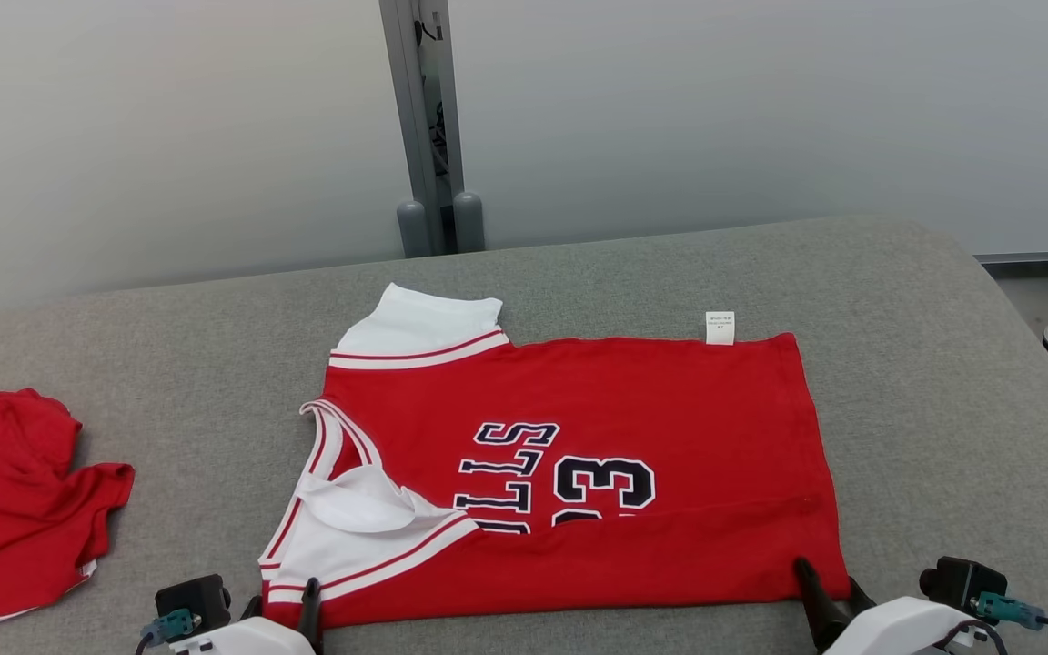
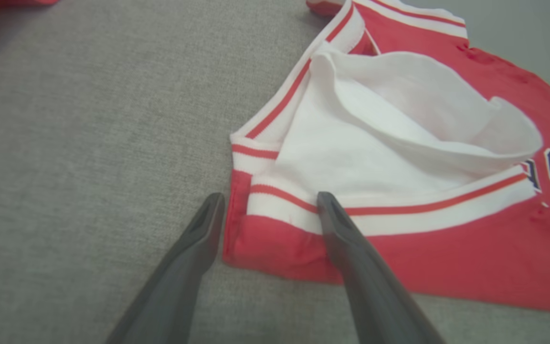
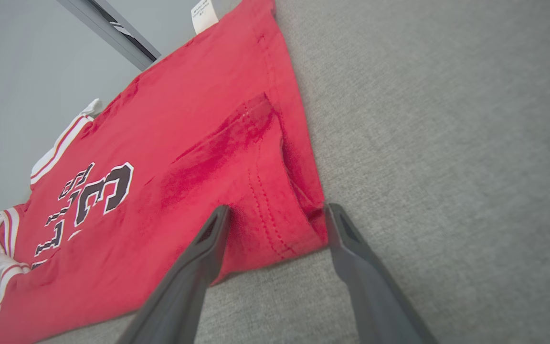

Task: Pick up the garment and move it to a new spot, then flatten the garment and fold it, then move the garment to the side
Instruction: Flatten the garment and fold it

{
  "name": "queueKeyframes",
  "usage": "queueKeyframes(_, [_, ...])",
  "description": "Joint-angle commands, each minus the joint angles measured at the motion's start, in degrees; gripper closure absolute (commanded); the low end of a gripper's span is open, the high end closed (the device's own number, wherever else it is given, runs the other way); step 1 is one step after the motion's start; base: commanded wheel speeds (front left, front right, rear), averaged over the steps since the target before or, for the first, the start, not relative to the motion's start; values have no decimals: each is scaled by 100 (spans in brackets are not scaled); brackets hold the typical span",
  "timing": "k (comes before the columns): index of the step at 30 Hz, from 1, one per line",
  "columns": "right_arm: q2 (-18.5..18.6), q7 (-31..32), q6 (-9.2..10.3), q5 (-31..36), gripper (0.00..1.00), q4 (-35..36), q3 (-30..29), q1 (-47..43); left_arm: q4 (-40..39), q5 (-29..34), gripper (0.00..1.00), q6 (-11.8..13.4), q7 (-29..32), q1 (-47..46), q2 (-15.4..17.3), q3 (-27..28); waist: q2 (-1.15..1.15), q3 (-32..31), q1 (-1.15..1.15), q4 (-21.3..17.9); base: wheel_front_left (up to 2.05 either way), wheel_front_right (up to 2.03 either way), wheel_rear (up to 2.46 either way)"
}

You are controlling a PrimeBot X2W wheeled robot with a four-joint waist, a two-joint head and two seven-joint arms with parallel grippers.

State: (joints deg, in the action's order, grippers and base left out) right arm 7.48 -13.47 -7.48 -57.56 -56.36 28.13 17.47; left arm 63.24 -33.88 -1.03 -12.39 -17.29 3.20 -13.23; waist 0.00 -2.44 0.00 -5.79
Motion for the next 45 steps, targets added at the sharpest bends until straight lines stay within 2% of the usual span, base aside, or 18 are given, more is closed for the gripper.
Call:
queueKeyframes(1, [28,12,-3,-63,0,-53,20,59,94,-33,0,-34,20,-40,14,-21,0,5,0,7,0,0,0])
queueKeyframes(4, [2,21,-3,-170,0,-83,74,69,185,-54,0,-73,16,-74,4,-50,0,16,0,15,0,0,0])
queueKeyframes(5, [-7,41,-3,-264,0,-51,136,89,269,-56,53,-141,70,-114,-5,-109,0,32,0,20,0,0,0])
queueKeyframes(6, [-1,47,-3,-297,0,-38,155,98,285,-62,86,-165,62,-126,-7,-127,0,37,0,22,0,0,0])
queueKeyframes(7, [4,60,-3,-327,0,-18,182,105,298,-59,100,-197,54,-133,-14,-149,0,43,0,25,0,0,0])
queueKeyframes(8, [13,68,-3,-364,20,1,210,108,315,-61,100,-196,46,-141,-13,-162,0,48,0,28,0,0,0])
queueKeyframes(9, [25,65,-3,-398,56,18,239,108,332,-66,100,-214,31,-160,-12,-171,0,50,0,31,0,0,0])
queueKeyframes(10, [37,63,-3,-426,81,33,266,106,347,-72,100,-231,22,-180,0,-183,0,49,0,34,0,0,0])
queueKeyframes(11, [50,63,-3,-458,100,45,292,107,354,-75,100,-246,10,-200,-3,-194,0,47,0,38,0,0,0])
queueKeyframes(19, [175,-26,-3,-622,100,103,466,127,355,-131,100,-302,-116,-262,-10,-212,0,-18,0,44,0,0,0])
queueKeyframes(28, [400,124,-3,-746,100,223,736,118,295,43,100,-413,-30,-198,185,-433,0,-119,0,101,0,0,0])
queueKeyframes(37, [918,1243,-2,-1094,100,625,1094,-49,63,292,100,-546,552,-7,547,-882,0,-300,0,191,0,0,0])
queueKeyframes(45, [1412,2566,-2,-1499,100,1160,1275,-144,-683,322,100,-642,1402,370,846,-1307,0,-408,0,206,0,0,0])
